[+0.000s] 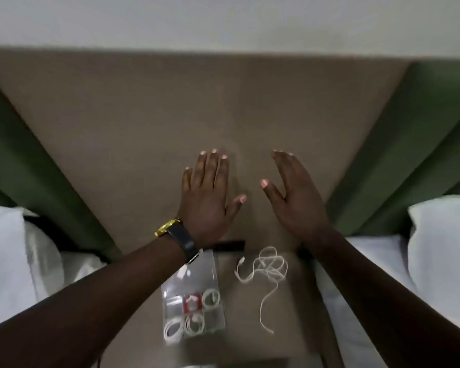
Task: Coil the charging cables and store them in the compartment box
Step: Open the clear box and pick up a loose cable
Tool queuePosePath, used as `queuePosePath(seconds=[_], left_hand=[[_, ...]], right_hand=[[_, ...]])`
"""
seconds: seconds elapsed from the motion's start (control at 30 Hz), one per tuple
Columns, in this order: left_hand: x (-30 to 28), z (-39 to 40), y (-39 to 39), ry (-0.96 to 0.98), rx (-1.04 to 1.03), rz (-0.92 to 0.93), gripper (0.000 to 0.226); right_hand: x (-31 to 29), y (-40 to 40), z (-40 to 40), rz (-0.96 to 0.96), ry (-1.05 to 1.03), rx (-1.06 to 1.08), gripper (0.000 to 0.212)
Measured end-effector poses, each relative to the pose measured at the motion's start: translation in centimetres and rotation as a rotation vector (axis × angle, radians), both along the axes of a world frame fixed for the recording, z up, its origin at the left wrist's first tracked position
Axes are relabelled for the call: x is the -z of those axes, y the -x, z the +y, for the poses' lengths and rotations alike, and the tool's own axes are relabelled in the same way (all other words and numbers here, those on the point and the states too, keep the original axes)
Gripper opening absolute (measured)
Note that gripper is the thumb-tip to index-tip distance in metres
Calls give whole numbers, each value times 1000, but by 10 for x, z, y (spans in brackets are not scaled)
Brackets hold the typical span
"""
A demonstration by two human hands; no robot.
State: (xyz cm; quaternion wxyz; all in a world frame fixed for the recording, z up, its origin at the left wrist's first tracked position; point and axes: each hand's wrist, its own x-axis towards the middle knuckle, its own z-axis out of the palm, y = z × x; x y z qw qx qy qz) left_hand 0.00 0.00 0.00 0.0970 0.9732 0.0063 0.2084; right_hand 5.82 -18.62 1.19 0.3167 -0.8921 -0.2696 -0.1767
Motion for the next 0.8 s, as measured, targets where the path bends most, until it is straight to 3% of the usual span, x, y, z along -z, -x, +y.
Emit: queuePosePath(seconds=[0.13, 0.27, 0.33, 0.4, 0.47, 0.57, 0.63, 0.7, 0.8], left_hand=[[136, -23, 0, 46, 5, 149, 79], [271, -46, 12, 208, 39, 268, 68], [334, -58, 25, 301, 17, 395, 58], [382, -73, 41, 391, -8, 551, 42], [424, -89, 54, 474, -59, 676, 23], [474, -110, 67, 611, -199, 854, 19], [491, -118, 67, 822, -354, 965, 22], [497, -125, 63, 1224, -524, 1030, 26], [479, -142, 52, 1654, -659, 898, 29]], right_hand=[[143, -2, -21, 200, 33, 31, 54], [282, 2, -53, 414, -33, 135, 29], [351, 6, -69, 538, 114, 136, 17], [412, 14, -82, 696, 369, 99, 17], [460, 22, -92, 874, 492, 141, 15], [511, 41, -95, 965, 666, 118, 31], [527, 51, -92, 921, 714, 27, 42], [527, 57, -86, 890, 624, 9, 28], [498, 73, -82, 1001, 314, -109, 19]])
